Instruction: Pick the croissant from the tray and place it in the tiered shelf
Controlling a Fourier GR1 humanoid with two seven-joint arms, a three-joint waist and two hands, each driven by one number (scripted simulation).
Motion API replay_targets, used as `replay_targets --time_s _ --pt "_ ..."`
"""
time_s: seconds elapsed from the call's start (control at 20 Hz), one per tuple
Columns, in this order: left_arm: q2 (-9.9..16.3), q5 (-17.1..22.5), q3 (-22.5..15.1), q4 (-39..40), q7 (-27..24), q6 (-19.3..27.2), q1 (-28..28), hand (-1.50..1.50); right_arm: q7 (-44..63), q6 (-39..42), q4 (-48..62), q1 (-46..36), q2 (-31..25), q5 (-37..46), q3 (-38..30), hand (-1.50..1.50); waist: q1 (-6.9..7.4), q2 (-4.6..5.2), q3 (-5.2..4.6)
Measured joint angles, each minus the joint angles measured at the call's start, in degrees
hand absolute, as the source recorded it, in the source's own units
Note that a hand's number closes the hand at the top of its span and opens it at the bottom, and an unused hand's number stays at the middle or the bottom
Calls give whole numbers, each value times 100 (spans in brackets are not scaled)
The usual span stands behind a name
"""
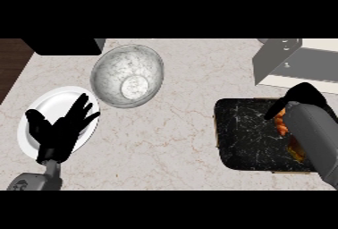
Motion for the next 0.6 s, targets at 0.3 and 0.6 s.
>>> replay_targets --time_s 0.3,0.6 --pt "-35 -44 -14 5 69 12 -25 0 -279 330 134 -52 133 -209 -125 150 20 -35 -55" --pt "-96 -83 6 110 40 -7 -73 0 -593 332 9 -86 271 17 -37 150 -35 -46 -70"
